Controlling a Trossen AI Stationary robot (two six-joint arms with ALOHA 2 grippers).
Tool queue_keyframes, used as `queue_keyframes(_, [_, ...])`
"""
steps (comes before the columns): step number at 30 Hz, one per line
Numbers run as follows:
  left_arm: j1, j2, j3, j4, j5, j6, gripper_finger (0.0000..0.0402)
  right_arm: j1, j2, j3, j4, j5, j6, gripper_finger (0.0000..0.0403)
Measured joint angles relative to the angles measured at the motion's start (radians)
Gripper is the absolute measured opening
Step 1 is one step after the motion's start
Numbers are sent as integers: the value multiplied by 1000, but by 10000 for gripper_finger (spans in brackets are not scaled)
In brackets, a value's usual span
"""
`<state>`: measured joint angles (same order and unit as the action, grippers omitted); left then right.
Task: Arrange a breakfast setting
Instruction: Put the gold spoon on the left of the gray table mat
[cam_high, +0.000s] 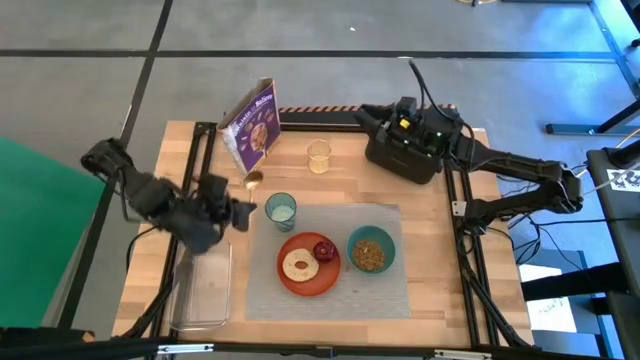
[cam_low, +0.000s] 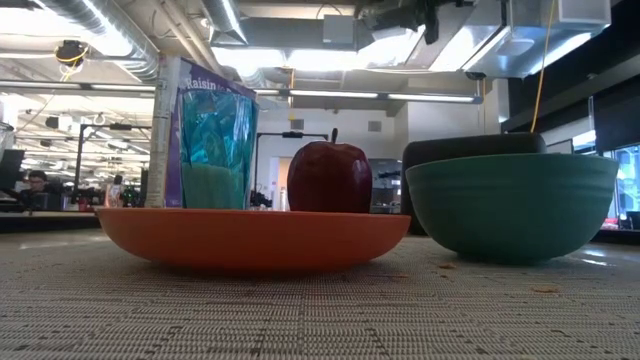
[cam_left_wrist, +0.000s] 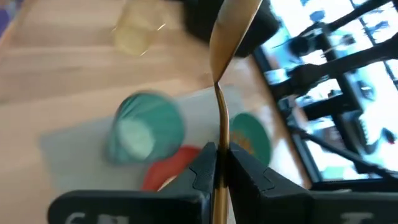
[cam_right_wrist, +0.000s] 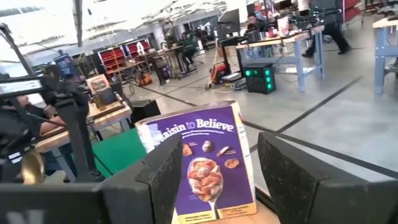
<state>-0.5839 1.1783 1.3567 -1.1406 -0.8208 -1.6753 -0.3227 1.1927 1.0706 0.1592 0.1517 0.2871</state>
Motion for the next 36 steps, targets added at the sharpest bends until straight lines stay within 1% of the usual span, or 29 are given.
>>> queue_keyframes(3, [-81, 45, 0, -129, -5, -188, 24, -14, 0, 0, -6, -13, 4, 198])
queue_keyframes(6, [-142, 104, 0, -244, 28, -342, 24, -14, 0, 0, -5, -12, 4, 198])
queue_keyframes(8, [-168, 141, -7, -282, 43, -416, 23, -22, 0, 0, -3, -11, 5, 198])
queue_keyframes(9, [-171, 151, -18, -274, 61, -422, 22, -25, 0, 0, -3, -14, 9, 198])
queue_keyframes(12, [-172, 164, -89, -175, 114, -416, 19, -25, 1, 0, -6, -23, 34, 198])
queue_keyframes(18, [-156, 162, -288, 136, 191, -415, 19, -25, 1, 0, -24, -36, 49, 198])
queue_keyframes(23, [-108, 161, -422, 356, 241, -413, 19, -25, 1, 0, -73, -65, 50, 198])
queue_keyframes(27, [-59, 161, -502, 455, 308, -413, 19, -25, 1, 0, -108, -82, 50, 198])
queue_keyframes(30, [-20, 161, -534, 464, 345, -413, 19, -25, 1, 0, -128, -101, 49, 198])
queue_keyframes(36, [53, 158, -608, 485, 417, -410, 19, -25, 2, 0, -173, -100, 48, 198])
